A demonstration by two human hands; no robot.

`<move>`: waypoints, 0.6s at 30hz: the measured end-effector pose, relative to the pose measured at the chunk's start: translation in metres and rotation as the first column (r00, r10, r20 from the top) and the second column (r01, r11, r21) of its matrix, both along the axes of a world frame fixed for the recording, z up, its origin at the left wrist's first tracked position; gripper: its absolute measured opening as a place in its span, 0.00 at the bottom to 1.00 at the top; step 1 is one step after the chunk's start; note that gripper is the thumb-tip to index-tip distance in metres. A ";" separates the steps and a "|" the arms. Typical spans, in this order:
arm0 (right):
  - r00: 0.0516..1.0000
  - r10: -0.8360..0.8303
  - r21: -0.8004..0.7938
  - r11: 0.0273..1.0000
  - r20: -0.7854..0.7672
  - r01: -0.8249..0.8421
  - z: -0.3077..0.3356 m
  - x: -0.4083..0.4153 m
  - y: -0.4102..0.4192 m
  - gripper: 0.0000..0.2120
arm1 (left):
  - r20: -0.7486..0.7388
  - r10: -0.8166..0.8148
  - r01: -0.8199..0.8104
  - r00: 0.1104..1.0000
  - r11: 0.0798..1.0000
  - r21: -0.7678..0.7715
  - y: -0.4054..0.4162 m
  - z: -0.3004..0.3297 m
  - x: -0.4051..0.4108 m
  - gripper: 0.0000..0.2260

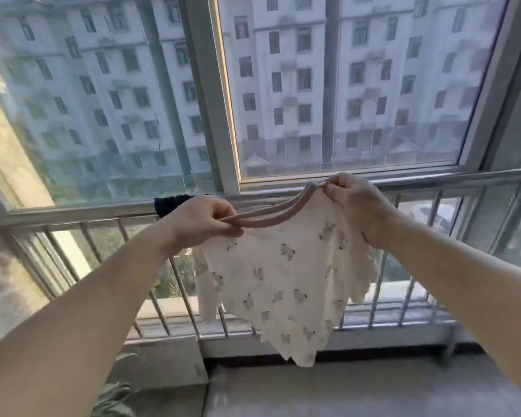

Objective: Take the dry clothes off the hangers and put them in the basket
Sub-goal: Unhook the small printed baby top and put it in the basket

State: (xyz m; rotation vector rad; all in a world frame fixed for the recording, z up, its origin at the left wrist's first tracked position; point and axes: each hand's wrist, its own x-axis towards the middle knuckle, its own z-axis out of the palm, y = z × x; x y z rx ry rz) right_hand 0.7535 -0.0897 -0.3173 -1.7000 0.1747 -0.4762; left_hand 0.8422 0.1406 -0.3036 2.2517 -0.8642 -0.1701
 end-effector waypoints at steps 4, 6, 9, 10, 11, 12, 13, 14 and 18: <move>0.984 0.050 0.060 0.997 -0.173 -0.040 -0.044 -0.025 -0.018 0.18 | -0.111 -0.031 0.023 0.993 0.997 -0.077 -0.013 -0.039 -0.013 0.02; 0.964 0.060 0.013 0.998 -0.259 -0.059 -0.060 -0.043 -0.027 0.36 | -0.141 -0.053 0.042 0.989 0.996 -0.081 -0.024 -0.055 -0.020 0.03; 0.951 0.099 -0.015 0.994 -0.293 -0.108 -0.080 -0.065 -0.039 0.44 | -0.161 -0.079 0.065 0.984 0.994 -0.090 -0.041 -0.071 -0.033 0.03; 0.958 0.090 -0.001 0.996 -0.274 -0.093 -0.086 -0.074 -0.046 0.39 | -0.167 -0.091 0.077 0.982 0.993 -0.091 -0.049 -0.077 -0.040 0.03; 0.966 0.083 0.027 0.997 -0.244 -0.079 -0.091 -0.081 -0.053 0.33 | -0.169 -0.094 0.079 0.981 0.993 -0.093 -0.056 -0.082 -0.046 0.03; 0.972 0.082 0.077 0.995 -0.219 -0.066 -0.097 -0.088 -0.058 0.27 | -0.171 -0.094 0.078 0.981 0.992 -0.098 -0.062 -0.086 -0.051 0.04; 0.977 0.074 0.122 0.991 -0.200 -0.050 -0.102 -0.095 -0.065 0.22 | -0.174 -0.095 0.078 0.980 0.992 -0.100 -0.067 -0.091 -0.055 0.04; 0.982 0.058 0.169 0.985 -0.181 -0.027 -0.109 -0.106 -0.074 0.19 | -0.178 -0.096 0.081 0.979 0.992 -0.092 -0.077 -0.098 -0.061 0.05; 0.987 -0.047 0.148 0.987 -0.152 0.070 -0.124 -0.135 -0.100 0.12 | -0.122 -0.079 0.084 0.989 0.996 0.038 -0.098 -0.121 -0.076 0.07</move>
